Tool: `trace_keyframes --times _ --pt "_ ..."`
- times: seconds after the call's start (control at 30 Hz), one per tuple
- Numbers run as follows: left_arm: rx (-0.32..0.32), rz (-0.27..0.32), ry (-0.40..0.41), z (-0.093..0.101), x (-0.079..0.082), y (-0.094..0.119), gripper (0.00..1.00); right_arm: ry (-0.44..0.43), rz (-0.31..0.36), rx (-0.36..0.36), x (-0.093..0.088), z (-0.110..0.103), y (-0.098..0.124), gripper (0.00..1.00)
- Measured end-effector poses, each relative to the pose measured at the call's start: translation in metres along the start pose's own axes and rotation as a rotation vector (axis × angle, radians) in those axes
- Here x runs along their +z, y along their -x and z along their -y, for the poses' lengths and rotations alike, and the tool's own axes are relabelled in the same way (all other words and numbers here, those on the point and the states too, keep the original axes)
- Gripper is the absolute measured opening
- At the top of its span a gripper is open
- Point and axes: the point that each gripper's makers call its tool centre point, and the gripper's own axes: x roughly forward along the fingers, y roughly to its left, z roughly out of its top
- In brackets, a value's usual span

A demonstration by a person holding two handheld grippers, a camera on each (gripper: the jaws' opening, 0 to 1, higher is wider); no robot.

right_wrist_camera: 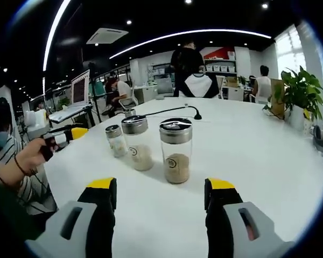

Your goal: Rotate the seasoning bottle until the label or dispensing opening points toward the visible target arrow and the bottle remains upright within the marked orientation range

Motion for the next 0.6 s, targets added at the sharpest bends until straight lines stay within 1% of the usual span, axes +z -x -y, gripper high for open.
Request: trace_keyframes --times 0.07,0.27,0.47,0.6 --pt "-0.003 -0.009 0.021 -0.005 0.000 -0.010 0.51 0.001 -0.001 -0.003 0.000 0.001 0.000 0.66" --pt "-0.003 -0.012 0.027 -0.017 0.001 -0.041 0.51 -0.006 -0.002 -0.009 -0.002 0.003 0.002 0.66" --pt "-0.014 -0.040 0.026 -0.022 -0.006 -0.071 0.51 -0.018 -0.003 -0.023 -0.004 0.008 0.004 0.66" --pt "-0.022 -0.052 0.032 -0.026 -0.009 -0.087 0.51 -0.019 -0.003 -0.030 -0.005 0.011 0.005 0.66"
